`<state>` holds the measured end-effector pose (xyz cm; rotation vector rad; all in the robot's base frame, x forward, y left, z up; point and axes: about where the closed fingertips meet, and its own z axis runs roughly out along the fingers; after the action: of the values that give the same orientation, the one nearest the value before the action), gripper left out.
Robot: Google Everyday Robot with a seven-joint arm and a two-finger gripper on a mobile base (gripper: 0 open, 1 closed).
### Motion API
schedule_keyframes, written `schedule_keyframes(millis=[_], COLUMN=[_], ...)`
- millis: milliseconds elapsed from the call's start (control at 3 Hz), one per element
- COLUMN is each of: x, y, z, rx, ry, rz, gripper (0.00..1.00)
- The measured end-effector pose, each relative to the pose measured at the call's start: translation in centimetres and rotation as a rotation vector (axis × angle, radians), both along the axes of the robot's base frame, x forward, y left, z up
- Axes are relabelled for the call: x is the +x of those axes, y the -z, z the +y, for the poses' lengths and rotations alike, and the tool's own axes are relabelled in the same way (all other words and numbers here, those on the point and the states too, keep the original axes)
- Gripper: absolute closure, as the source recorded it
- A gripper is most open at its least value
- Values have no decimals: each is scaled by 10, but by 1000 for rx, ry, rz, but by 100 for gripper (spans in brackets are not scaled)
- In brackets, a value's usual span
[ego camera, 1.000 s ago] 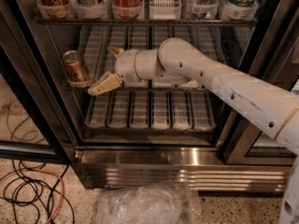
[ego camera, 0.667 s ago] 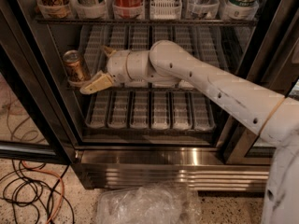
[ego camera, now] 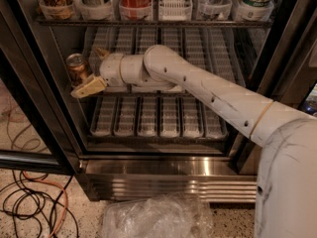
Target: Pick orange can from middle shelf of fridge
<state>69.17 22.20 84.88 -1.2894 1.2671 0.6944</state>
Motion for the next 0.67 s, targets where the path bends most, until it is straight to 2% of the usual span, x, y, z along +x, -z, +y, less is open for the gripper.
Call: schedule_keyframes(millis=[333, 667], x=[2, 4], y=[-3, -4], z=[17, 24], rx=[26, 40], ry=[-23, -31], rz=[-10, -12], gripper=[5, 23])
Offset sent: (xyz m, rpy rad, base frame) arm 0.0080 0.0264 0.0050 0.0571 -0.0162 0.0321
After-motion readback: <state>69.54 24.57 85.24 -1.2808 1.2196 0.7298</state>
